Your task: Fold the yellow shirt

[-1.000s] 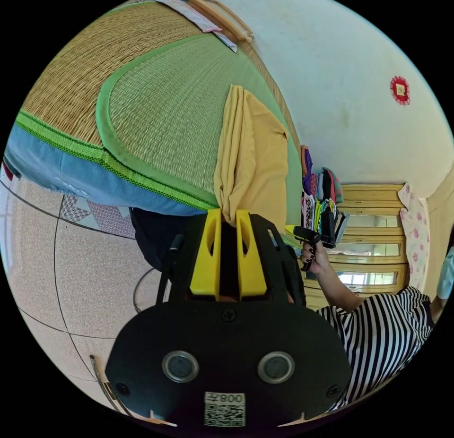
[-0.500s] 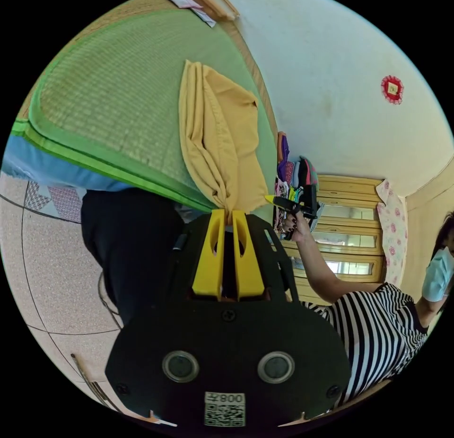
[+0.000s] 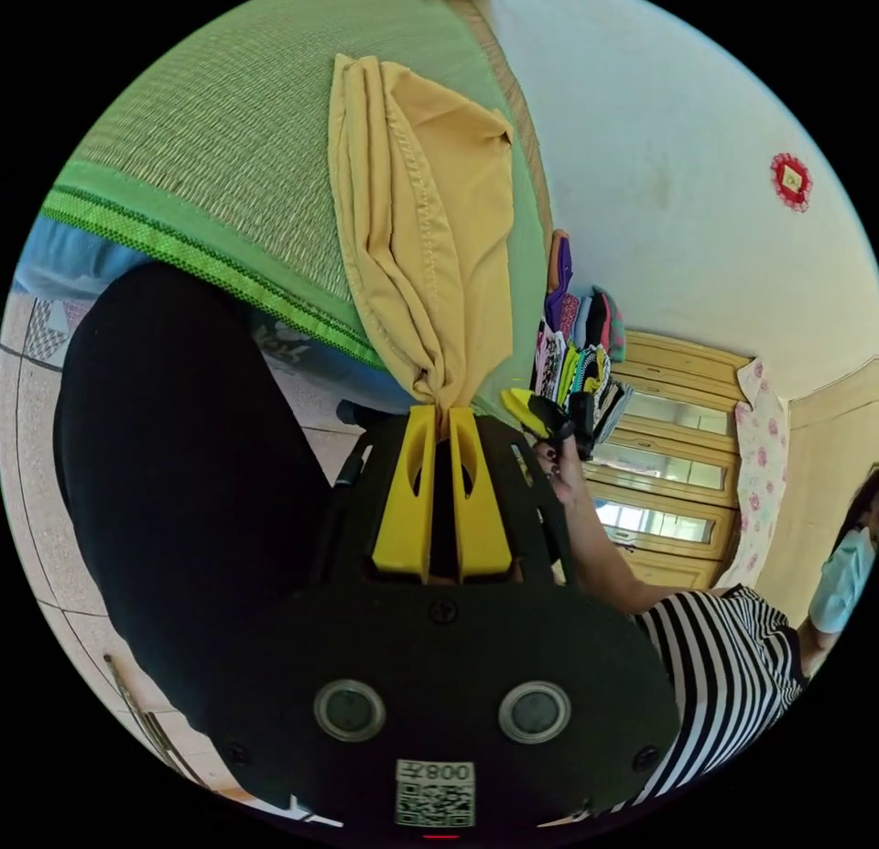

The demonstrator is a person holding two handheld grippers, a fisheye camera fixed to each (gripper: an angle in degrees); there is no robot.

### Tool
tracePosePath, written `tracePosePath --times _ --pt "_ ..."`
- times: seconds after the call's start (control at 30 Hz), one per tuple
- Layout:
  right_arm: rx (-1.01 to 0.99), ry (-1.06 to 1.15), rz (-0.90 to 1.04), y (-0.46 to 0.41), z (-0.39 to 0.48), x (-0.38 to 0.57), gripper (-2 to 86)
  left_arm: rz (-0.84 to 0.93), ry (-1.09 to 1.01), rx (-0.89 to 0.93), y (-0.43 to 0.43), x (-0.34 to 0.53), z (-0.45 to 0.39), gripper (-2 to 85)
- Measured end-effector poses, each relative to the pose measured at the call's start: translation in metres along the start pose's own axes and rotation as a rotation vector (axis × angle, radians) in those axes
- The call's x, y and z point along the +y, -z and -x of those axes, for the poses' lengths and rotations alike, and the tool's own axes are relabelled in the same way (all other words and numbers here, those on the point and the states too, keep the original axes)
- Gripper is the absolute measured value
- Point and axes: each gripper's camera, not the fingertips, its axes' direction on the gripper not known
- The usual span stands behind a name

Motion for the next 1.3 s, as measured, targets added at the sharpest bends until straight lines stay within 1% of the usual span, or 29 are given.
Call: tracePosePath --times 0.1,0.13,0.2,0.3,0.63,0.9,1.0,1.13,1.3 --pt "-0.138 0.0 0.049 -0.043 -0.001 0.019 8.4 -0.015 0.017 0.029 -0.008 0.004 0.0 2.4" --pt "-0.165 -0.004 0.056 -0.05 -0.002 0.021 8.8 -0.023 0.023 0.044 -0.011 0.006 0.0 2.5" --pt "-0.28 -0.033 0.055 -0.075 -0.011 0.025 9.7 -0.03 0.026 0.06 -0.016 0.008 -0.001 2.5" --pt "-0.36 -0.063 0.057 -0.096 -0.021 0.026 10.6 -0.037 0.029 0.064 -0.023 0.013 -0.003 2.6" --pt "-0.433 -0.122 0.027 -0.113 -0.05 0.036 9.5 -0.04 0.033 0.112 -0.047 0.021 -0.001 2.5" --pt "-0.467 -0.139 0.022 -0.123 -0.07 0.042 3.6 -0.027 0.043 0.116 -0.055 0.025 0.011 3.0" --pt "-0.466 -0.12 0.031 -0.122 -0.071 0.043 2.2 -0.013 0.058 0.176 -0.053 0.027 0.019 3.4" --pt "-0.453 -0.102 0.032 -0.116 -0.069 0.043 1.4 -0.053 0.051 0.225 -0.039 0.029 0.028 3.3" --pt "-0.448 -0.062 0.029 -0.101 -0.063 0.043 0.8 -0.155 0.053 0.205 -0.013 0.024 0.042 4.0"
